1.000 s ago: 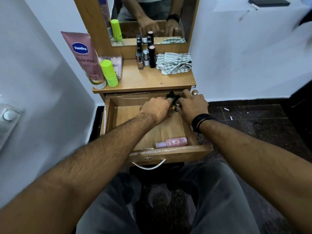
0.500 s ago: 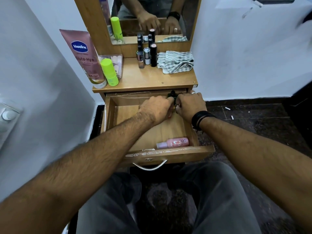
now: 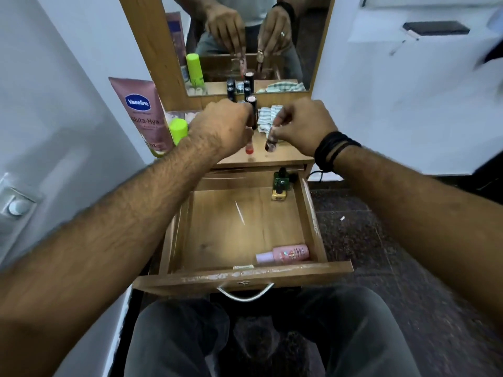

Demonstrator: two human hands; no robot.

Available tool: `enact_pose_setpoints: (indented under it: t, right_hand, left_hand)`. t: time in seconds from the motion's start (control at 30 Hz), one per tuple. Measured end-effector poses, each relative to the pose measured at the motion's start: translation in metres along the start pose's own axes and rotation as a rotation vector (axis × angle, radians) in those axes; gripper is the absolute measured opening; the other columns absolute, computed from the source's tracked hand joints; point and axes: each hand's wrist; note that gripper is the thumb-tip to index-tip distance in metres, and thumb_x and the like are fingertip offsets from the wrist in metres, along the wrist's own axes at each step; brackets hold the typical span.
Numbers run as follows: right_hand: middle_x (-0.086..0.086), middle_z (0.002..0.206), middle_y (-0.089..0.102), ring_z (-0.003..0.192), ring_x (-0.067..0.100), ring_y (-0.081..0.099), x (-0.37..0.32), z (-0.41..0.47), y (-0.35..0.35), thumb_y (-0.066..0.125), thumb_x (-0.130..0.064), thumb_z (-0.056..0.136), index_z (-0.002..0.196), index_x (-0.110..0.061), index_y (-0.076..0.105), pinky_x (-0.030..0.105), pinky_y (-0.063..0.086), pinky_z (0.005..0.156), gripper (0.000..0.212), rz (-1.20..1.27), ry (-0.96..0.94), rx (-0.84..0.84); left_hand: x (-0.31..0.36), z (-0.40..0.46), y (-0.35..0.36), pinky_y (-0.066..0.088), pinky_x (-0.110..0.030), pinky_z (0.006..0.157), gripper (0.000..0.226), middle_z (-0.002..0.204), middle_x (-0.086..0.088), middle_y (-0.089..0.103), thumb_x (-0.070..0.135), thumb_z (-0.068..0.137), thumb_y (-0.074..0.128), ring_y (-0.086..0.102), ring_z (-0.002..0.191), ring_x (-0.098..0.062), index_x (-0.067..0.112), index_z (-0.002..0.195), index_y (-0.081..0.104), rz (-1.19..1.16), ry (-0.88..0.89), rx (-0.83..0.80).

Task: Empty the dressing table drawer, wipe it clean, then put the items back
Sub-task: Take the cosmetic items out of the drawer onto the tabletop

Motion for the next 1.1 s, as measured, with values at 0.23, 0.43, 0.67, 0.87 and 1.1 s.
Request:
enact_pose_setpoints:
  t: [0.23, 0.43, 0.67, 0.87, 1.1]
  right_hand:
    - [0.002, 0.09, 0.073, 0.093, 0.021, 0.065, -0.015, 0.042, 0.037, 0.069, -0.013, 0.078, 0.079, -0.02, 0.072, 0.026, 0.047, 0.073, 0.007, -0.029, -0.01, 0.057]
    - [0.005, 0.102, 0.072, 0.102, 0.024, 0.062, -0.018, 0.062, 0.055, 0.065, -0.018, 0.085, 0.092, -0.022, 0.072, 0.028, 0.046, 0.08, 0.011, -0.089, -0.014, 0.054]
    - [0.006, 0.103, 0.069, 0.099, 0.027, 0.062, -0.022, 0.068, 0.069, 0.063, -0.021, 0.09, 0.097, -0.021, 0.07, 0.034, 0.052, 0.081, 0.009, -0.122, -0.029, 0.065]
    - [0.008, 0.105, 0.07, 0.098, 0.03, 0.063, -0.018, 0.066, 0.077, 0.057, -0.024, 0.093, 0.106, -0.023, 0.071, 0.039, 0.055, 0.081, 0.018, -0.16, -0.066, 0.066]
    - [0.006, 0.106, 0.069, 0.099, 0.03, 0.063, -0.015, 0.063, 0.075, 0.06, -0.029, 0.091, 0.108, -0.021, 0.068, 0.043, 0.056, 0.082, 0.02, -0.21, -0.067, 0.065]
  left_hand:
    - [-0.014, 0.026, 0.013, 0.056, -0.048, 0.084, 0.025, 0.116, -0.014, 0.064, 0.026, 0.095, 0.06, 0.062, 0.107, -0.04, 0.025, 0.12, 0.062, 0.016, -0.118, 0.034]
    - [-0.027, 0.041, 0.02, 0.054, -0.046, 0.079, 0.023, 0.11, -0.016, 0.064, 0.028, 0.095, 0.06, 0.062, 0.103, -0.04, 0.022, 0.117, 0.064, 0.034, -0.123, 0.081]
    - [-0.03, 0.049, 0.025, 0.053, -0.047, 0.078, 0.024, 0.112, -0.015, 0.062, 0.029, 0.096, 0.062, 0.06, 0.106, -0.038, 0.021, 0.118, 0.063, 0.045, -0.134, 0.076]
    - [-0.031, 0.048, 0.026, 0.052, -0.047, 0.082, 0.027, 0.122, -0.011, 0.062, 0.026, 0.098, 0.06, 0.059, 0.111, -0.036, 0.021, 0.124, 0.064, 0.044, -0.11, 0.098]
    - [-0.032, 0.046, 0.027, 0.056, -0.048, 0.082, 0.025, 0.118, -0.009, 0.063, 0.031, 0.098, 0.058, 0.061, 0.107, -0.035, 0.023, 0.121, 0.065, 0.027, -0.123, 0.084]
Point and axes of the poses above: each hand's wrist, its own z-axis towards the middle knuckle, its own y-axis out of the palm, x = y × z
